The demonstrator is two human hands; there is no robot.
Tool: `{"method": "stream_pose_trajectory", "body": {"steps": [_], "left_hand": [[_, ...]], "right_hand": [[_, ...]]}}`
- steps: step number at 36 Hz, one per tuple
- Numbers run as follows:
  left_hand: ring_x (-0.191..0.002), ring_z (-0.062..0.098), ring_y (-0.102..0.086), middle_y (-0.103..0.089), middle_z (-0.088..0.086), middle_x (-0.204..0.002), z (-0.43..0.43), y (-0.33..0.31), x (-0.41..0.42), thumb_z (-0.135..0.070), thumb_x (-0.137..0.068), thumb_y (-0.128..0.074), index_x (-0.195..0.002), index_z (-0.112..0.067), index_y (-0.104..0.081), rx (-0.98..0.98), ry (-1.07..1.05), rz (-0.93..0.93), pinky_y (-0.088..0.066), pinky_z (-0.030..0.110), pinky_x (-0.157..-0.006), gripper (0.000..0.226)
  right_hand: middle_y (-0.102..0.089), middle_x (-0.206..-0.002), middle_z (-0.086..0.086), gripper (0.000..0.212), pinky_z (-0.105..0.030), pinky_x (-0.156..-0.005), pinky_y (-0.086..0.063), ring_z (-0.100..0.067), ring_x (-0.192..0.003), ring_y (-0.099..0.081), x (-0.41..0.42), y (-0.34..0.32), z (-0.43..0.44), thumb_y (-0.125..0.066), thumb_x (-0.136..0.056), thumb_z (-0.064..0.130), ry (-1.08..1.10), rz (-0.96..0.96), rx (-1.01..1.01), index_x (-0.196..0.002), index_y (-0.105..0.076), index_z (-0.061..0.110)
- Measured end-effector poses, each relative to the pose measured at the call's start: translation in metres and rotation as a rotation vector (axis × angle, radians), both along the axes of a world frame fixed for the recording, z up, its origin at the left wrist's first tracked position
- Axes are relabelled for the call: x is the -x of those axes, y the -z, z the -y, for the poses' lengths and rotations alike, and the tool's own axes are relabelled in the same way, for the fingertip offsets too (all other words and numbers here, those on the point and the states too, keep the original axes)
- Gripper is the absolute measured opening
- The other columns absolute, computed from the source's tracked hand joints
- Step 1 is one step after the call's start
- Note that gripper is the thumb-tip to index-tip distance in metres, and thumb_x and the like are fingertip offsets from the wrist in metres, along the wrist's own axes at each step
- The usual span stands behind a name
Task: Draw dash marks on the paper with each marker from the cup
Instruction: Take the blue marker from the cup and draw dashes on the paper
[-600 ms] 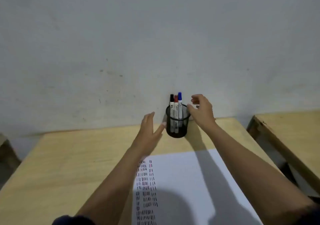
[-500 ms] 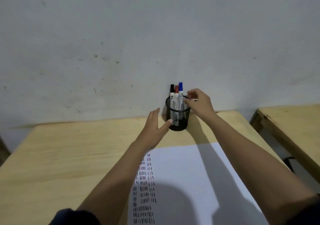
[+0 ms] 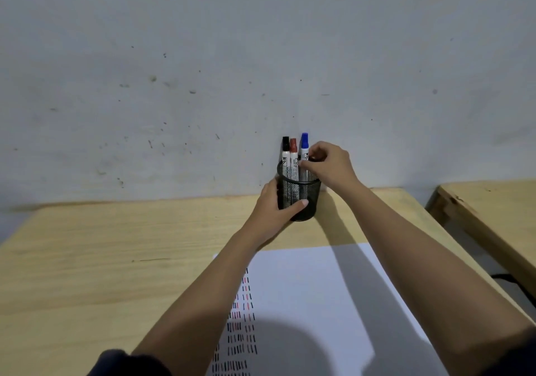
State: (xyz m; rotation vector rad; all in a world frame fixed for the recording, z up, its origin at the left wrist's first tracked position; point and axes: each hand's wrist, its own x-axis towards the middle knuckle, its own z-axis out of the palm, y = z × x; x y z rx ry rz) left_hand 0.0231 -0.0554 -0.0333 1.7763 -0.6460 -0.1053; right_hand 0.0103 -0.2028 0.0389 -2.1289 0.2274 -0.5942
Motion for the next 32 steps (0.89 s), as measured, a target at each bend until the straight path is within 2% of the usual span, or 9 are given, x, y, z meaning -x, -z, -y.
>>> {"method": "stream_pose_trajectory", "body": {"steps": [2,7,12,15,17,22,26,29,32], "left_hand": [[-0.116,0.016,-0.053,-0.056,0.0,-0.125,0.0,-0.001,0.002,-0.042,-0.074,-0.069,-0.13,-0.024,-0.044,0.005,-0.006,0.004,-0.047,0.045,-0.099,0.064],[-0.116,0.018,-0.051,-0.05,0.003,-0.121,0.0,-0.001,0.003,-0.038,-0.076,-0.07,-0.128,-0.022,-0.045,-0.025,-0.044,0.031,-0.046,0.042,-0.1,0.06],[-0.108,0.015,-0.051,-0.045,0.004,-0.114,0.002,-0.002,0.009,-0.039,-0.075,-0.073,-0.125,-0.018,-0.048,-0.056,-0.144,0.017,-0.044,0.029,-0.094,0.059],[-0.102,0.013,-0.052,-0.045,0.002,-0.11,0.003,-0.005,0.015,-0.038,-0.075,-0.073,-0.122,-0.017,-0.051,-0.057,-0.174,-0.005,-0.042,0.024,-0.088,0.056],[-0.099,0.013,-0.052,-0.045,0.002,-0.109,0.003,-0.008,0.018,-0.037,-0.075,-0.073,-0.12,-0.015,-0.052,-0.059,-0.198,-0.022,-0.04,0.022,-0.085,0.054],[-0.103,0.02,-0.054,-0.05,0.009,-0.114,0.005,-0.017,0.029,-0.03,-0.079,-0.071,-0.117,-0.007,-0.055,-0.06,-0.253,-0.051,-0.041,0.025,-0.084,0.047],[-0.102,0.017,-0.051,-0.048,0.01,-0.118,0.001,-0.028,0.046,-0.027,-0.084,-0.066,-0.12,-0.006,-0.052,-0.038,-0.293,-0.054,-0.04,0.026,-0.087,0.044],[-0.095,0.01,-0.049,-0.048,0.004,-0.115,-0.008,-0.038,0.064,-0.025,-0.087,-0.063,-0.122,-0.006,-0.051,0.068,-0.334,-0.052,-0.037,0.022,-0.082,0.042],[-0.094,0.013,-0.057,-0.058,0.006,-0.111,-0.026,-0.052,0.085,-0.023,-0.091,-0.057,-0.121,-0.006,-0.054,0.284,-0.337,-0.105,-0.046,0.028,-0.083,0.034]], "right_hand": [[-0.065,-0.078,-0.004,0.011,-0.004,-0.053,-0.041,-0.013,-0.071,-0.058,0.0,0.0,-0.001,-0.073,-0.073,0.011,0.005,0.012,0.017,-0.081,-0.065,0.01],[-0.07,-0.079,-0.01,0.008,-0.02,-0.066,-0.048,-0.016,-0.071,-0.06,0.004,-0.002,-0.004,-0.074,-0.072,0.01,0.04,0.053,-0.013,-0.078,-0.068,0.008],[-0.064,-0.076,-0.002,0.011,-0.004,-0.059,-0.042,-0.012,-0.07,-0.058,0.015,-0.01,-0.007,-0.073,-0.076,0.017,0.037,0.14,-0.032,-0.08,-0.064,0.012],[-0.064,-0.079,-0.003,0.011,-0.002,-0.06,-0.043,-0.013,-0.073,-0.06,0.027,-0.019,-0.008,-0.071,-0.078,0.016,0.029,0.197,-0.064,-0.082,-0.062,0.013],[-0.065,-0.08,-0.002,0.008,-0.005,-0.065,-0.046,-0.013,-0.075,-0.062,0.037,-0.028,-0.011,-0.069,-0.08,0.015,0.015,0.251,-0.081,-0.083,-0.062,0.015],[-0.066,-0.092,-0.005,0.009,-0.024,-0.08,-0.051,-0.017,-0.086,-0.064,0.067,-0.049,-0.022,-0.063,-0.084,0.011,-0.058,0.382,-0.027,-0.092,-0.061,0.014],[-0.06,-0.096,-0.004,0.016,-0.028,-0.083,-0.05,-0.02,-0.089,-0.061,0.094,-0.057,-0.033,-0.059,-0.086,0.01,-0.092,0.472,0.064,-0.102,-0.061,0.011],[-0.054,-0.096,-0.002,0.019,-0.028,-0.082,-0.051,-0.018,-0.084,-0.06,0.114,-0.051,-0.039,-0.058,-0.088,0.011,-0.12,0.454,0.09,-0.107,-0.06,0.01],[-0.051,-0.094,-0.002,0.02,-0.027,-0.078,-0.048,-0.014,-0.077,-0.057,0.132,-0.037,-0.045,-0.058,-0.089,0.013,-0.147,0.343,0.11,-0.108,-0.062,0.015]]}}
